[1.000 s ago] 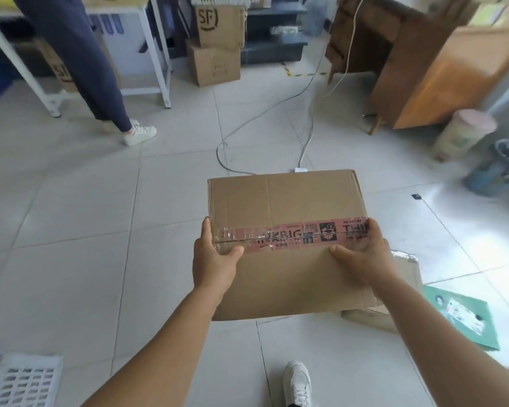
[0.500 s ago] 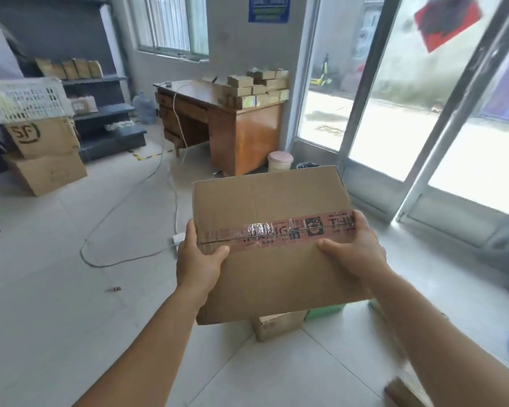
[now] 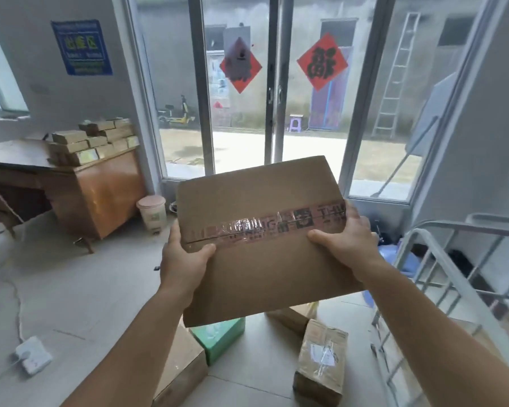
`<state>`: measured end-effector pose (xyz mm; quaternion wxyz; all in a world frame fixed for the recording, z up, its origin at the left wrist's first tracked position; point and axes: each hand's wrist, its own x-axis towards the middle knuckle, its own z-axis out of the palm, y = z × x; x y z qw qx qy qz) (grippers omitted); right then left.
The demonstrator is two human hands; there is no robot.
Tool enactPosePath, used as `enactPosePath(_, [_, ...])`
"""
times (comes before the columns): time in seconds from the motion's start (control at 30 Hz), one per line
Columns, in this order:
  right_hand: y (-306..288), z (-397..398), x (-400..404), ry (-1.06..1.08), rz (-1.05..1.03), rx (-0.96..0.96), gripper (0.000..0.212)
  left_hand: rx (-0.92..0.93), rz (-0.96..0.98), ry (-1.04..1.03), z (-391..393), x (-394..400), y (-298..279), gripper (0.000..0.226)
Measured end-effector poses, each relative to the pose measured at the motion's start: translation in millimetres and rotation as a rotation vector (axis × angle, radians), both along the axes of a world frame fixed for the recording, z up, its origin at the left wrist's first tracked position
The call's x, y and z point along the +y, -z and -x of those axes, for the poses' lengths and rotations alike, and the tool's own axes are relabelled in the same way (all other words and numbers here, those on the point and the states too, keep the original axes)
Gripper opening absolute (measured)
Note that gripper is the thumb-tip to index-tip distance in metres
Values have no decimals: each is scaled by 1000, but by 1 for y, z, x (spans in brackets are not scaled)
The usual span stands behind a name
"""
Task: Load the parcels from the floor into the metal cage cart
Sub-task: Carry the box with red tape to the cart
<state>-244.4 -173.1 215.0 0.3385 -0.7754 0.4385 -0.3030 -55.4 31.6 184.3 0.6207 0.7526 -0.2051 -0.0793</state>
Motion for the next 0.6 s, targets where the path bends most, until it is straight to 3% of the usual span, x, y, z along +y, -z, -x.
enactPosePath(0.2, [-42,86,-73,172,81,-67,90,-2,95,155,52,-113,-37,91])
enactPosePath(0.6, [-79,237,-161,622,215,-111,90,-83,179,626,151,-316,-85,61])
